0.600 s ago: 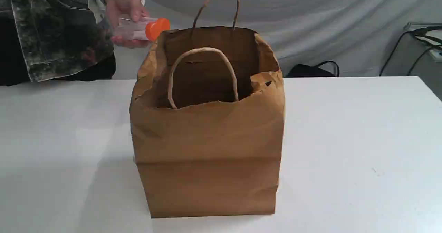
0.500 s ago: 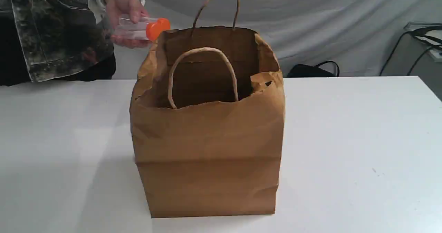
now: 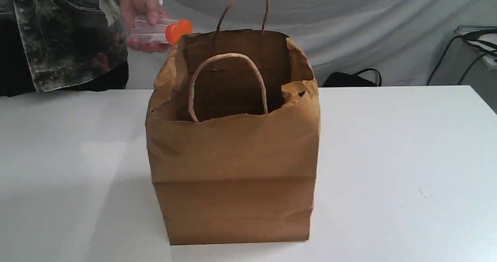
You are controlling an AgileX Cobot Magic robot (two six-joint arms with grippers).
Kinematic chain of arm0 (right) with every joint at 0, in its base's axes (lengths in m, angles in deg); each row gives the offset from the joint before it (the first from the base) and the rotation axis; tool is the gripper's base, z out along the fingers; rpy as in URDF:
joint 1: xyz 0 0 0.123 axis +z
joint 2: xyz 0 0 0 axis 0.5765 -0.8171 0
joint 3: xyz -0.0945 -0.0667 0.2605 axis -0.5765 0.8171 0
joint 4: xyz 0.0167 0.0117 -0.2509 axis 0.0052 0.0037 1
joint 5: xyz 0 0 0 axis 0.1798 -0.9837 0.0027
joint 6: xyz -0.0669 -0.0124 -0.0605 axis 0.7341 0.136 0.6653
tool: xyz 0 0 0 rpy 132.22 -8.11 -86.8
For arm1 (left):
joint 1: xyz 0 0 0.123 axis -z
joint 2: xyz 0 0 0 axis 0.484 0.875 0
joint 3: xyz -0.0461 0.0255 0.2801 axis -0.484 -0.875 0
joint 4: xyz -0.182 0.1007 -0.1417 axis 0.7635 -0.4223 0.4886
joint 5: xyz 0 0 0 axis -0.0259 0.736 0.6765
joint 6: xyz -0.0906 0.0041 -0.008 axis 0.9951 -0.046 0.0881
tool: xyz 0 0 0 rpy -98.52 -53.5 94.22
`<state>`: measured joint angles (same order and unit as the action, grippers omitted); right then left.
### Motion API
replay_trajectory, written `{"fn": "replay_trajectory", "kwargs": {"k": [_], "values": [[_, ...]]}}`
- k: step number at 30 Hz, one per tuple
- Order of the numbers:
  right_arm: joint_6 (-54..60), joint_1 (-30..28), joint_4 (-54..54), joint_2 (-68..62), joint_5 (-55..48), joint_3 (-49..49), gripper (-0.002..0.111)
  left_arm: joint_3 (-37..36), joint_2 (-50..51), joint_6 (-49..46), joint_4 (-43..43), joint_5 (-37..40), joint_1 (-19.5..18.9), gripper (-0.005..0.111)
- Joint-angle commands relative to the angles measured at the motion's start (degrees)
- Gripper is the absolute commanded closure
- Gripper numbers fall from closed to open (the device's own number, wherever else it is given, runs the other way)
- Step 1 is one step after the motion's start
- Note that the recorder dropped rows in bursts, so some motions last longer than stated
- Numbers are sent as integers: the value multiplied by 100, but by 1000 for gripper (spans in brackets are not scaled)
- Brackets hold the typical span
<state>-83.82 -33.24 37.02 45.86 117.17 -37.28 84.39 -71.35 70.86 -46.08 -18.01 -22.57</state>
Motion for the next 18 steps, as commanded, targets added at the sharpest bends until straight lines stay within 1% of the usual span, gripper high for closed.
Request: {"fn": "replay_trajectory", "kwargs": {"k": [1,6,17,18], "values": [[34,-18,-78,-321,76,18,108,-21,-21,29,-5,-42,-16,107],[109,-18,-78,-532,76,18,108,-21,-21,29,-5,-42,-16,107],[109,-18,-56,-534,76,18,108,-21,-21,12,-5,-42,-16,107],[109,-18,-56,-534,76,18,108,-21,-21,-13,-138,-42,-16,107]]}}
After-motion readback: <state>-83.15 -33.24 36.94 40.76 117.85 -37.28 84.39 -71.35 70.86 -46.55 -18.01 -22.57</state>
